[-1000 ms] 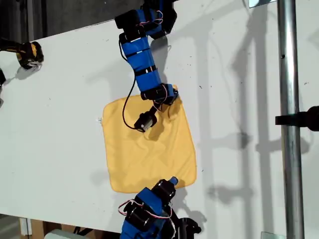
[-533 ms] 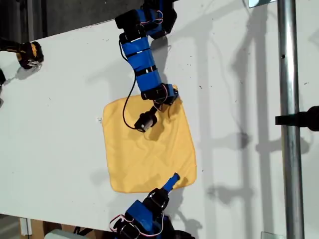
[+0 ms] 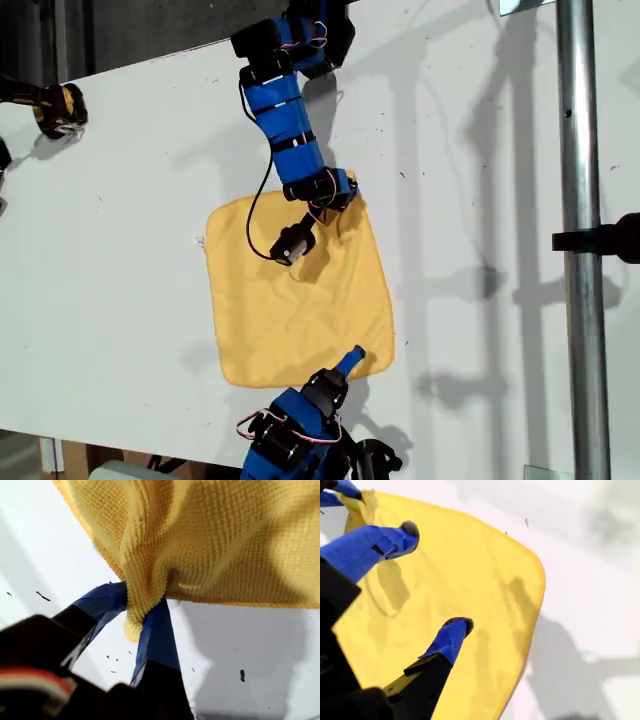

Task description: Grasp corners of a towel and fold twice.

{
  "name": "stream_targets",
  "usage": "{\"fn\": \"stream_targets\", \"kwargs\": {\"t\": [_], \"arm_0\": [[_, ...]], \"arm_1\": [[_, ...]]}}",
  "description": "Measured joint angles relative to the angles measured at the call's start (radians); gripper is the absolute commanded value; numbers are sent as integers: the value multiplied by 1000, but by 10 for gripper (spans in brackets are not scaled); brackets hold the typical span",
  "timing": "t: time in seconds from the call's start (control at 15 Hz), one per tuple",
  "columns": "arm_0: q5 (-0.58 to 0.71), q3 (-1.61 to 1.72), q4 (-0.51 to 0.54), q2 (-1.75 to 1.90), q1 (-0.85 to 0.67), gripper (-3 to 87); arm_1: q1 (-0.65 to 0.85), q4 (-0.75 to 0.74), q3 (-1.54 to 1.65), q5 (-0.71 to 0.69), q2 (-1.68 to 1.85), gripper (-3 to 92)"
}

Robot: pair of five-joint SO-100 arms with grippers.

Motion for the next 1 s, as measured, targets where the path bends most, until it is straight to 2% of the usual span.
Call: {"fn": "stream_targets", "kwargs": {"t": [0.33, 0.73, 1.0], "arm_0": [[-55, 12, -6, -101, 43, 292], [-114, 71, -186, -328, 74, 286], [-126, 104, -241, -394, 75, 288]], "arm_1": [[0, 0, 0, 0, 0, -1], [0, 0, 0, 2, 0, -1], [0, 0, 0, 2, 0, -1]]}}
